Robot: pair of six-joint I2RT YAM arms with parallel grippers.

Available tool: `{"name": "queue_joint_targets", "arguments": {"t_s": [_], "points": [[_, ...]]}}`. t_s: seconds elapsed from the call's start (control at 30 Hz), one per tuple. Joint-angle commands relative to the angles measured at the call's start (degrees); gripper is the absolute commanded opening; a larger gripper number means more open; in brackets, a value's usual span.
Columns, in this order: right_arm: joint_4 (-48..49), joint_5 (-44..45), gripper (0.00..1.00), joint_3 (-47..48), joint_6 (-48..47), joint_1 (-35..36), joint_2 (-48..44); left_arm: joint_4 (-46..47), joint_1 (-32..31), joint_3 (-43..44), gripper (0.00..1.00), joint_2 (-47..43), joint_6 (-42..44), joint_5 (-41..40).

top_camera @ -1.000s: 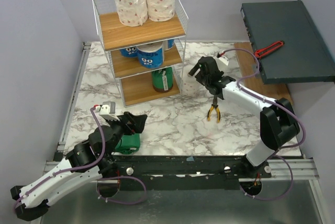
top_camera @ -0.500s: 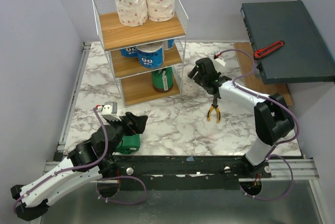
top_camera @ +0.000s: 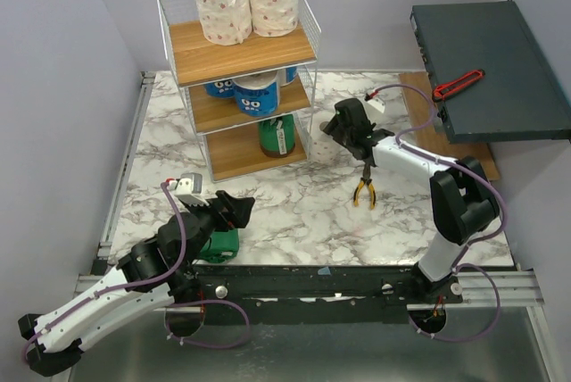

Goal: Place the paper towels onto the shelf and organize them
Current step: Adjust the paper towel at the center of the board.

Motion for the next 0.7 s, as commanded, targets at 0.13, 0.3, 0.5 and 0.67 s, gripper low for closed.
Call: {"name": "queue_joint_targets", "arguments": {"t_s": [0.13,0.3,0.5,0.67], "points": [[0.96,-1.77,0.55,0.21,-0.64,-0.44,1.32,0.59,-0.20,-1.42,0.93,-0.09,-0.96,1.52],[0.86,-1.70,0.44,-0.36,-0.96,-0.41,0.20,1.15,-0.20,-1.42,0.93,0.04,-0.60,1.60],[-0.49,-0.99,0.38,-0.88,-1.66,-0.45,-2.78,1.27,-0.20,-1.35,0.93,0.07,-0.62,1.75],[-2.76,0.65,0.38,-2.19,-2.28,-0.45,-7.21,1.29,-0.22,-1.45,0.93,0.00,-0.89,1.85]]}}
